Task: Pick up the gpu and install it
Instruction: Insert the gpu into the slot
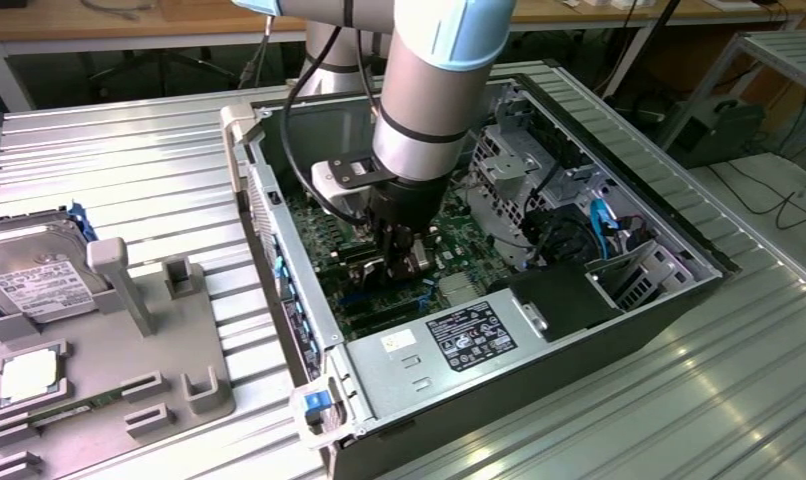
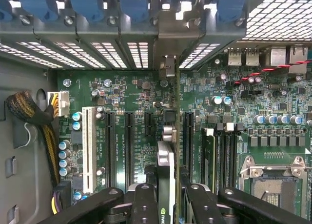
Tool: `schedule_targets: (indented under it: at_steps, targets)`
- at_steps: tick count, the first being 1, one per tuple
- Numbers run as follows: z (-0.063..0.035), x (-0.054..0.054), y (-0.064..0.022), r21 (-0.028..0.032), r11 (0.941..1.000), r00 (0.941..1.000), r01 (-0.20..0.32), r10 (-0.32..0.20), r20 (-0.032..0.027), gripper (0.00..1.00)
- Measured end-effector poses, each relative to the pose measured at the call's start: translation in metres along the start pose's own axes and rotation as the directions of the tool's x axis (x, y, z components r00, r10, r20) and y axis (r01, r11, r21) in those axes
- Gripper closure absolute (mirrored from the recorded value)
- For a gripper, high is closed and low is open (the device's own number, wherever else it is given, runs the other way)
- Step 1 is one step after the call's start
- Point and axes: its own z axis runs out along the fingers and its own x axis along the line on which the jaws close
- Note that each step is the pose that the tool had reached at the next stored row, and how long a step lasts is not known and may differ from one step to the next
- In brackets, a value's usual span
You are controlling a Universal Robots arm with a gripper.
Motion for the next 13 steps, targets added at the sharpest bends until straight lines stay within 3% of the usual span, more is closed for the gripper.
schedule_targets:
  at_steps: [9,10,13]
  targets:
    - [-0.0010,0.000,0.0000,0.0007,1.0000,1.0000,0.000,0.000,0.0007,0.72]
    - [-0.0043,0.000,0.0001,0.0009,1.0000,1.0000,0.000,0.000,0.0007,0.65]
    - [-0.0167,0.000,0.0005,0.0027,1.0000,1.0000,0.000,0.000,0.0003,0.65]
